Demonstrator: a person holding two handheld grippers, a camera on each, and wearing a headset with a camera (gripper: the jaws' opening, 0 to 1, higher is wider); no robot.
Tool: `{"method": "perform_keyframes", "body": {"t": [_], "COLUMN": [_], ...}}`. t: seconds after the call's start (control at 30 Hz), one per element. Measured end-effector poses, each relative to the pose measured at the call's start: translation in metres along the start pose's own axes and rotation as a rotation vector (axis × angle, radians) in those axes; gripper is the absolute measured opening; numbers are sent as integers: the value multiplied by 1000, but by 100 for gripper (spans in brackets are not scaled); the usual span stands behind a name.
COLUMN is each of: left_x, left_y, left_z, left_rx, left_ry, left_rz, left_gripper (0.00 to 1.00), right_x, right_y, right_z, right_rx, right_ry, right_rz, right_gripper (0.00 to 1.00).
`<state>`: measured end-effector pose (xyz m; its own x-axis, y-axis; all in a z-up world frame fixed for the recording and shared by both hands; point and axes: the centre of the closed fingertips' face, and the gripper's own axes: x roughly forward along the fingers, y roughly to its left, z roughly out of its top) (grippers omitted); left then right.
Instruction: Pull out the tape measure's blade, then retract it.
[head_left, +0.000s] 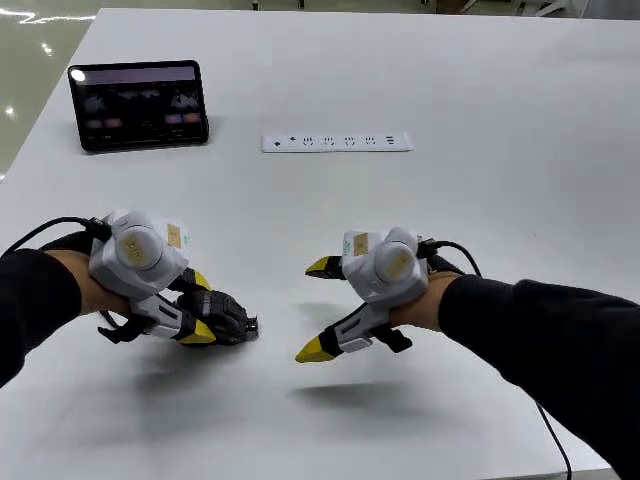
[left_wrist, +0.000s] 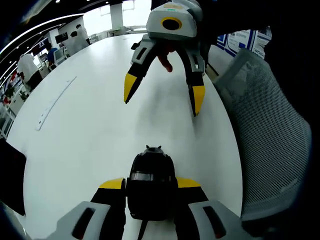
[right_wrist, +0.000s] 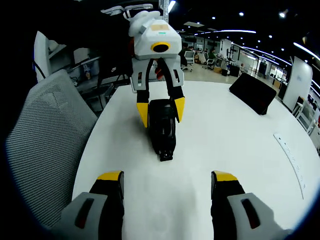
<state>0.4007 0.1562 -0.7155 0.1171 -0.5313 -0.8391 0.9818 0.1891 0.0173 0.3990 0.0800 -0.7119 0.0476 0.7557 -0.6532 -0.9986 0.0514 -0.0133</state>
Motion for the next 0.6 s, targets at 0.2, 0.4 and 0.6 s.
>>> {"method": "perform_keyframes", "body": {"t": [0.2, 0.4, 0.6], "left_x": [0, 1, 2], "left_y": [1, -2, -3], "left_z": [-1, -2, -2], "left_rx": [17, 47, 41], "left_ry": [18, 32, 45], "left_rz": [11, -1, -5], "left_gripper": [32, 31, 31], "right_x": [22, 42, 56], "right_y": [7, 7, 13], "right_z": [2, -5, -1], "right_rx": [-37, -69, -76], "right_ry": [36, 105, 119], "right_rz": [38, 56, 71], "right_gripper": [51, 40, 35]}}
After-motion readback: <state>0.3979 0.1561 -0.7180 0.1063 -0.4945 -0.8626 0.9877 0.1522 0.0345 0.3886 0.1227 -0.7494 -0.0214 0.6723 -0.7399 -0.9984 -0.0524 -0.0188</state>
